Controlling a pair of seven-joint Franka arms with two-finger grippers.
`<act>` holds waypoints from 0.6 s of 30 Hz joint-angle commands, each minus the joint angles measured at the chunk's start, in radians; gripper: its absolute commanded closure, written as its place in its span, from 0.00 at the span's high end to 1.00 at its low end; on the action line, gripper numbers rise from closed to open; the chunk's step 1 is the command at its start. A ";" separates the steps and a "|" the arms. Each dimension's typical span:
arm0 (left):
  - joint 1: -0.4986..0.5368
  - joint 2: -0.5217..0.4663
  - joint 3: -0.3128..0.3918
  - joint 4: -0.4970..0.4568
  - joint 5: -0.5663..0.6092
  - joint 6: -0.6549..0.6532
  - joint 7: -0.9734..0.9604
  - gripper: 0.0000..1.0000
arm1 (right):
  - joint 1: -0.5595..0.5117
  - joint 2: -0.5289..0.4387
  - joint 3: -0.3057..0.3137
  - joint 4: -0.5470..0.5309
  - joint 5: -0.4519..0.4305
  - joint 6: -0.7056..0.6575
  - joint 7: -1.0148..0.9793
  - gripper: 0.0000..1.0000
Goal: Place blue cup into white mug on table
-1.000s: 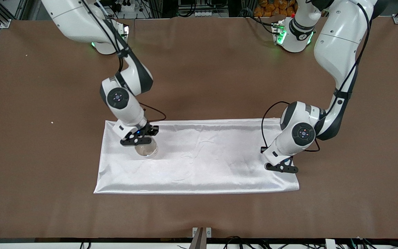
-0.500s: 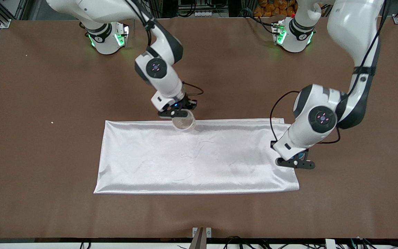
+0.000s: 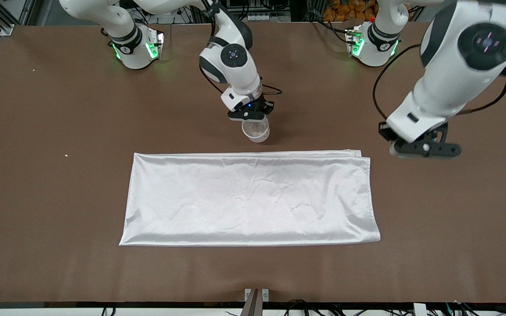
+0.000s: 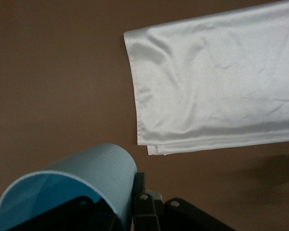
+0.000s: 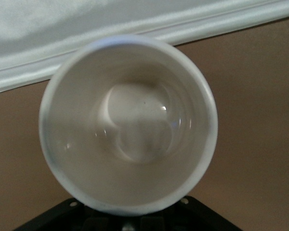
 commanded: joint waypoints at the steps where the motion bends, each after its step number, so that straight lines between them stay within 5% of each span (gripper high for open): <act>1: 0.007 -0.085 -0.003 -0.047 -0.011 -0.051 0.014 0.00 | 0.036 0.020 -0.008 -0.010 -0.101 0.011 0.148 0.00; 13: 0.007 -0.151 -0.001 -0.114 -0.014 -0.054 0.014 0.00 | 0.083 0.071 -0.008 -0.004 -0.169 0.045 0.300 0.01; 16: 0.007 -0.155 -0.001 -0.117 -0.027 -0.054 0.014 0.00 | 0.083 0.071 -0.008 -0.004 -0.167 0.045 0.320 0.28; 18: 0.007 -0.155 -0.001 -0.117 -0.029 -0.054 0.016 0.00 | 0.083 0.071 -0.008 -0.004 -0.167 0.045 0.327 0.61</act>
